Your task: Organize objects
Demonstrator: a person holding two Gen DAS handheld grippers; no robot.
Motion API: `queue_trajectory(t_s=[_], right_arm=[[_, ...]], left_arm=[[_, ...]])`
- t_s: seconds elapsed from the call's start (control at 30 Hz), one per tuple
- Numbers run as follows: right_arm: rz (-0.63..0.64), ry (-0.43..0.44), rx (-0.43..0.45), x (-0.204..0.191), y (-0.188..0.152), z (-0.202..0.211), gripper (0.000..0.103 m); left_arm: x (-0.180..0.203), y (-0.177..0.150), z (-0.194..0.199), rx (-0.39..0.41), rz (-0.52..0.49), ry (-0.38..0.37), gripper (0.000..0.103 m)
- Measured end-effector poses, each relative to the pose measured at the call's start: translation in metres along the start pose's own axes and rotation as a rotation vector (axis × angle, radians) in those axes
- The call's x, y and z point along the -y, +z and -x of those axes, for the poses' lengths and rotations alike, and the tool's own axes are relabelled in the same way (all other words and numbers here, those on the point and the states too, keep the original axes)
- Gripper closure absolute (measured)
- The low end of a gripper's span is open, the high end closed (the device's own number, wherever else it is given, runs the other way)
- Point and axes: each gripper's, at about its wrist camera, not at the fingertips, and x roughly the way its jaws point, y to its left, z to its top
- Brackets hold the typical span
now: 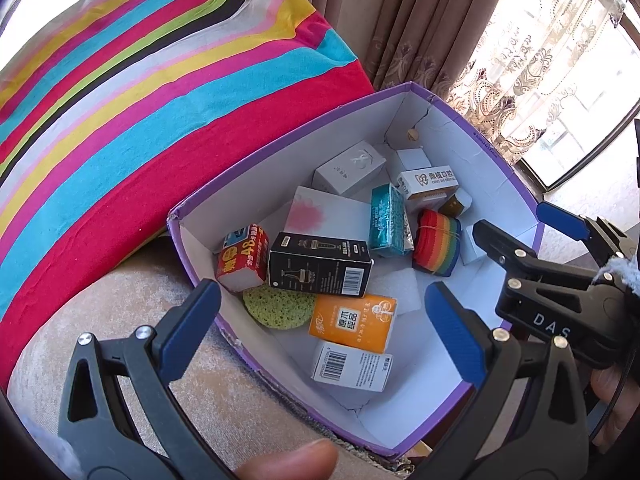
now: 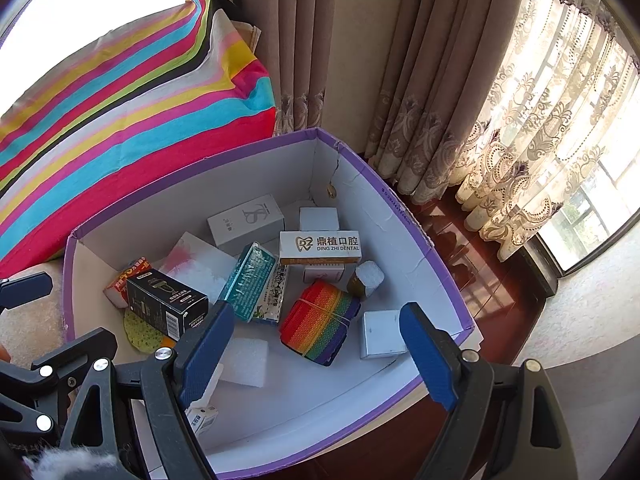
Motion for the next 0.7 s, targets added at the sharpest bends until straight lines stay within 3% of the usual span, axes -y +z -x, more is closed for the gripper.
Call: queue_trajectory(t_s=[0.7], right_arm=[[-0.003,0.002,-0.006,-0.0003,-0.0019,-0.0004,0.017]], left_arm=[[0.0057,-0.0025,-0.0005,0.011,-0.031,0.015,0.0]])
